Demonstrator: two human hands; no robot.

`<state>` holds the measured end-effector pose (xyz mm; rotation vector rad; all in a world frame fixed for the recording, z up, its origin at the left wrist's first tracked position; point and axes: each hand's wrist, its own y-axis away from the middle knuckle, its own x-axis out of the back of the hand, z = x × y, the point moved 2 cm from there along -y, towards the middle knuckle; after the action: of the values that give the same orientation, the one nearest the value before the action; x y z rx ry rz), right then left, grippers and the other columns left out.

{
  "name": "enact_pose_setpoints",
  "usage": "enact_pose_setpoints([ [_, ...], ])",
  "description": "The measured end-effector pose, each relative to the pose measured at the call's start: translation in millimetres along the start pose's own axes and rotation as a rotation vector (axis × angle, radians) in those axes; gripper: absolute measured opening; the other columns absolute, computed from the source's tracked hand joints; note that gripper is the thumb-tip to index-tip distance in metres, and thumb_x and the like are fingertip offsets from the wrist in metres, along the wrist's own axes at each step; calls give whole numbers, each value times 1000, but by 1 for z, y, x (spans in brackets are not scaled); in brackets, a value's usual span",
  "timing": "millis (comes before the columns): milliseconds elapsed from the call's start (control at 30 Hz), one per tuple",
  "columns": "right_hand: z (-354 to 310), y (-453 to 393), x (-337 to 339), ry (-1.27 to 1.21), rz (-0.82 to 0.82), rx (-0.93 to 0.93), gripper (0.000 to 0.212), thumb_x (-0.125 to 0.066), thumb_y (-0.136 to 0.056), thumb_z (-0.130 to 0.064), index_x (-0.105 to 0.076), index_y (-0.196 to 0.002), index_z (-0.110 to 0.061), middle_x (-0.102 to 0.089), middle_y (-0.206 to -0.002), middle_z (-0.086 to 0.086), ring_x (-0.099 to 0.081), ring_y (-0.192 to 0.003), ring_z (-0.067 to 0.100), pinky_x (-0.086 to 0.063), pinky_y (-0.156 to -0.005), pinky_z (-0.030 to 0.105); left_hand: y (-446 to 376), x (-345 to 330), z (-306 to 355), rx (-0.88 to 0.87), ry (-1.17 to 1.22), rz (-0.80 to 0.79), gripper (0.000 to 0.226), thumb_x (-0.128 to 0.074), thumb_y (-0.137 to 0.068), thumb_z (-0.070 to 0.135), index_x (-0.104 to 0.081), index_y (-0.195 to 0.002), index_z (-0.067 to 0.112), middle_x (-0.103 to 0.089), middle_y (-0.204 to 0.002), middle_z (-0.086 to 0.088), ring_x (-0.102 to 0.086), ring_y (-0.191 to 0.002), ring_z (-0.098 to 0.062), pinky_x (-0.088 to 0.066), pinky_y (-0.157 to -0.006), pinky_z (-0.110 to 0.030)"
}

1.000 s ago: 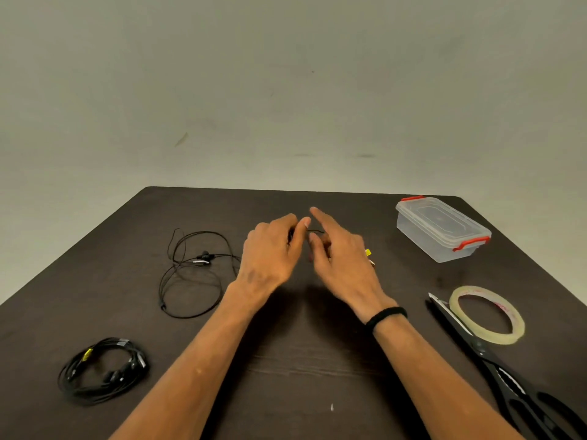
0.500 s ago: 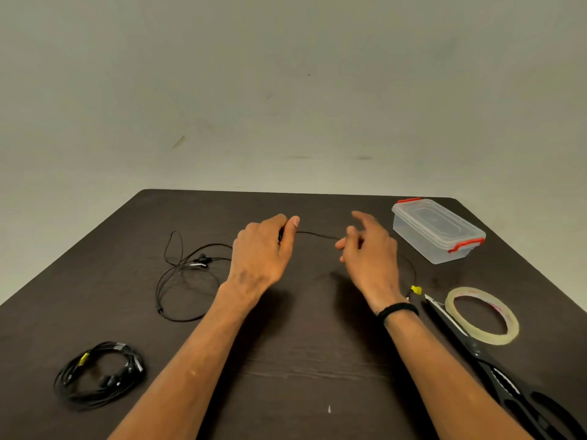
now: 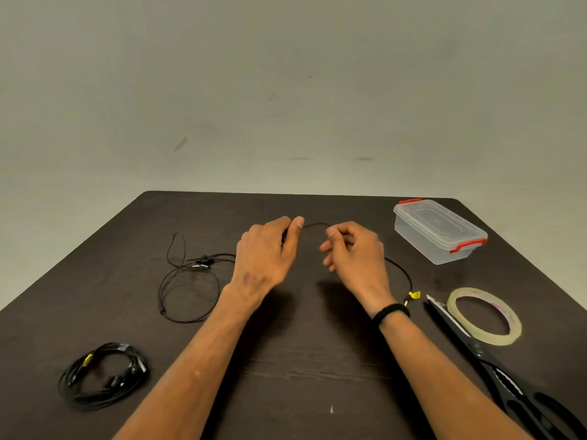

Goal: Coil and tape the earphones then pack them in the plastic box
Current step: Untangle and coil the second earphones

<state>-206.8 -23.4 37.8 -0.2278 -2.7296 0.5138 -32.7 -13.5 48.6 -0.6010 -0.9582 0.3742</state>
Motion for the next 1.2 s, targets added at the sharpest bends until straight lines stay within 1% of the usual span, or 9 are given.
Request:
enact_pose_setpoints([
  [167, 22, -16, 20, -262, 269, -306, 14, -54, -106, -16, -67, -106, -10, -79, -77, 12, -66, -50, 15, -56, -56, 35, -4, 7, -10, 44, -9, 25, 54, -41, -109, 48, -31, -62, 24, -38, -49, 6, -38, -44, -17, -29, -52, -31],
  [233, 24, -14, 22, -103, 301, -247, 30, -51, -105, -26, -58, -134, -20, -79, -72, 2, -71, -63, 19, -62, -75, 41, -4, 7, -11, 49, -28, 25, 53, -41, -109, 49, -33, -63, 24, -40, -49, 6, -40, -44, -16, -30, -52, -31],
  [267, 19, -10, 20, -30, 266, -167, 45, -49, -106, -28, -45, -151, -25, -78, -69, -2, -72, -66, 19, -62, -79, 33, -4, 6, -10, 42, -38, 21, 53, -42, -109, 49, -34, -63, 24, -40, -49, 6, -40, -44, -16, -30, -52, -31],
  [333, 2, 0, 12, 62, 105, 55, 57, -47, -110, -25, -29, -164, -33, -76, -69, -3, -69, -57, 10, -57, -69, 16, -3, 4, -7, 25, -45, 18, 52, -43, -109, 49, -32, -63, 26, -39, -49, 7, -39, -43, -15, -27, -50, -30],
  [500, -6, 11, -13, 254, -109, 387, 37, -53, -110, -22, -60, -146, -17, -77, -83, -3, -70, -64, 10, -62, -76, 43, -2, 0, -1, -12, -31, 5, 48, -42, -109, 49, -39, -68, 24, -42, -50, 7, -42, -43, -16, -31, -50, -31],
  [633, -5, 12, -11, 220, -118, 377, 19, -60, -107, -19, -71, -121, -16, -75, -84, -7, -70, -67, 8, -61, -70, 39, 2, -4, 6, -65, 0, -11, 46, -43, -110, 47, -42, -70, 25, -42, -50, 8, -43, -42, -14, -36, -48, -31],
  [867, 0, 6, -3, -19, -23, 19, 16, -58, -108, -24, -72, -107, -15, -78, -79, -1, -71, -53, 15, -60, -53, 29, 1, 0, 3, -43, 9, 12, 51, -42, -109, 49, -30, -64, 30, -40, -49, 6, -40, -43, -14, -29, -48, -29],
  [1100, 16, -14, 13, -498, 205, -362, 16, -57, -107, -9, -67, -101, 1, -80, -86, 20, -62, -45, 13, -50, -44, 24, -3, 4, -4, -48, 76, 7, 43, -53, -105, 48, -56, -73, 21, -48, -51, 4, -49, -50, -19, -47, -58, -35],
  [1200, 16, -10, 18, -312, 244, -302, 26, -51, -108, -14, -63, -130, -5, -81, -82, 10, -63, -43, 12, -52, -46, 26, -1, 3, 0, -92, 79, -39, 40, -53, -105, 47, -63, -77, 21, -56, -54, 2, -54, -53, -18, -51, -60, -38],
])
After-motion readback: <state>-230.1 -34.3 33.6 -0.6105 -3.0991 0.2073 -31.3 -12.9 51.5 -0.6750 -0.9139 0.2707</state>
